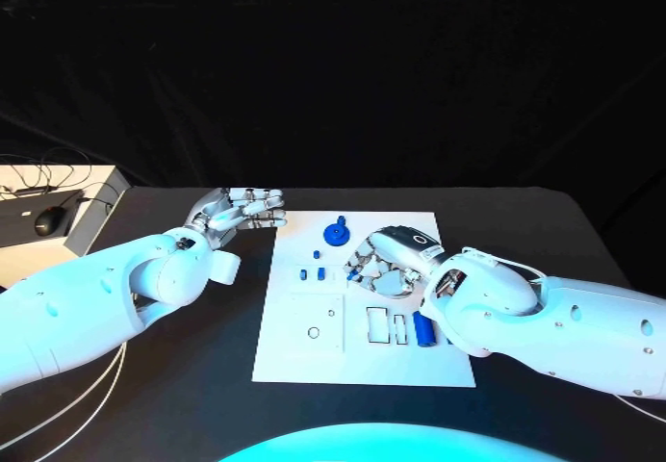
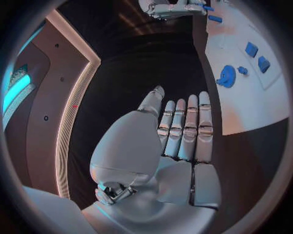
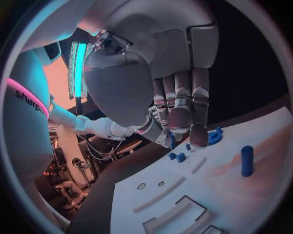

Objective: Assemble the parts on the task board

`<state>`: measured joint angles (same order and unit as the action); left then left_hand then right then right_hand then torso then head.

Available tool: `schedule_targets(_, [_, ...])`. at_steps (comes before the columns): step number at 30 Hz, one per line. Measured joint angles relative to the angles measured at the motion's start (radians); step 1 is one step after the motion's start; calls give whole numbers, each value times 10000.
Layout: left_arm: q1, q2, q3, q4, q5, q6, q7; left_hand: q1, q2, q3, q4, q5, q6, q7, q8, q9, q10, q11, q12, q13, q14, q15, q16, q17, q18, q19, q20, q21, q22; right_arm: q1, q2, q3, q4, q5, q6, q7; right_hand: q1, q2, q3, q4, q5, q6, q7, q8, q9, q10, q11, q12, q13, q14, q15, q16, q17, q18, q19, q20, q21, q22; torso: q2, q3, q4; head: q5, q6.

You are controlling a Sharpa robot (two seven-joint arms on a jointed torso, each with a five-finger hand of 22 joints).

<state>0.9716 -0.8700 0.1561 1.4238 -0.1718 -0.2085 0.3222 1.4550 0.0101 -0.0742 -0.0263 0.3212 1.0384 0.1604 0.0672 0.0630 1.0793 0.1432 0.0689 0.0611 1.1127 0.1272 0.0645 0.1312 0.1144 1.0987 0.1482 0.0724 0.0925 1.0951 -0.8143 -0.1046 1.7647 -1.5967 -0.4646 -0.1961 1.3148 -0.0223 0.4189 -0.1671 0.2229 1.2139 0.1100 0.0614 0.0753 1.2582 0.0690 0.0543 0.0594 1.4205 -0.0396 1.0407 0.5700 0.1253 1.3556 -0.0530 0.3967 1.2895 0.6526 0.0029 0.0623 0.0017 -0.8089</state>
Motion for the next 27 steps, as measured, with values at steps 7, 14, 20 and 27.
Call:
schedule_targets(7, [1,178,-1,-119,13,-190,76,0,0,0,0,0,0,0,0,0,0,0,0,0,-20,20,0,-101,0,-39,39,0,-122,-293,642,-83,-293,-547,109,-26,1,0,-13,-11,0,25,27,9,-4,0,0,-8,0,0,1,0,-4,-1,103,3,-270,184,-23,-24,4,300,-144])
schedule_targets(14, [4,367,-1,-243,22,-368,139,0,0,0,0,0,0,0,0,0,0,0,0,0,-106,33,0,-139,1,-74,74,0,-162,-646,1106,-139,-683,-1014,240,-96,1,-1,-11,-15,-1,24,27,8,-9,-1,-1,-16,1,1,1,0,-11,-2,203,9,-465,186,-59,-51,31,534,-274])
schedule_targets(20, [6,416,-1,-288,33,-457,166,0,0,0,0,0,0,0,0,0,0,-1,0,0,-141,68,0,-160,1,-108,109,0,-177,-816,1344,-166,-884,-1293,306,-161,1,-1,17,-46,-2,24,27,7,-6,4,4,13,1,1,1,0,-11,-2,216,-2,-465,185,-64,-63,33,690,-352])
schedule_targets(27, [7,414,-2,-298,43,-504,178,-40,-40,0,0,0,0,0,0,0,1,0,0,0,-213,68,0,-172,2,-107,109,0,-190,-916,1423,-181,-954,-1618,314,-277,1,-1,6,-57,43,22,27,3,0,20,19,13,1,1,2,0,-11,-2,216,-1,-465,185,-53,-57,30,799,-437])
